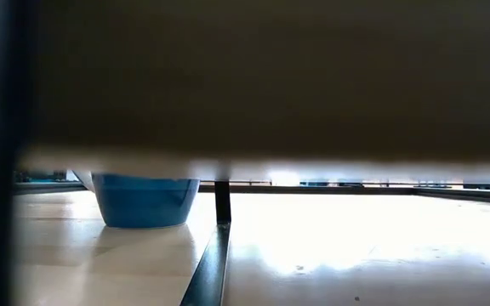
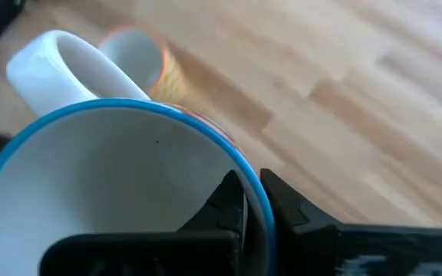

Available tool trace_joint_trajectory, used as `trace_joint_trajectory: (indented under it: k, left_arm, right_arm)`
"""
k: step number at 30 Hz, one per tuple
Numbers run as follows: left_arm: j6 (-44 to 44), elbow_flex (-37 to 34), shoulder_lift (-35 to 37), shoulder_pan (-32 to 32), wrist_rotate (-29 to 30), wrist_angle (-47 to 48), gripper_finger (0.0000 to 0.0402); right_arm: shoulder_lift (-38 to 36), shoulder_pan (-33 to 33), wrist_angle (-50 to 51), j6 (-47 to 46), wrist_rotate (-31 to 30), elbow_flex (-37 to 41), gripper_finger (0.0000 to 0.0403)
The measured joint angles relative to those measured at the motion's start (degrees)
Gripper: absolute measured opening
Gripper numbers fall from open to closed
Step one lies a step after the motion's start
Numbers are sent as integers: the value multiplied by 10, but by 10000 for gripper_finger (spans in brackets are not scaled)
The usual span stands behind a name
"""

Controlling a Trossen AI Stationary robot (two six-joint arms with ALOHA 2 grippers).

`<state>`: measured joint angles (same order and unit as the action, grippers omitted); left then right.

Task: Place coffee mugs
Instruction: Put the red patterned mug on the shelf

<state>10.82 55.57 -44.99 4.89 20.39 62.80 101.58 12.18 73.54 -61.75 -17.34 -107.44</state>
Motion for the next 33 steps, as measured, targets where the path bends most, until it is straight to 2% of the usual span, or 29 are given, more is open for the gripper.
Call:
trace_joint_trajectory:
  k: [4,9,17,33]
  left_arm:
    - [-11,0,0,0,0,3,145]
    - [-31,0,0,0,0,4,145]
    - [-55,0,0,0,-3,4,145]
    - [-66,0,0,0,-3,4,145]
  right_arm:
    - [22,35,97,-81,-49,-83,1]
    - [71,65,136,-136,-54,-106,1]
    - [120,83,103,-183,-36,-107,0]
    - [127,82,82,-212,-39,-107,0]
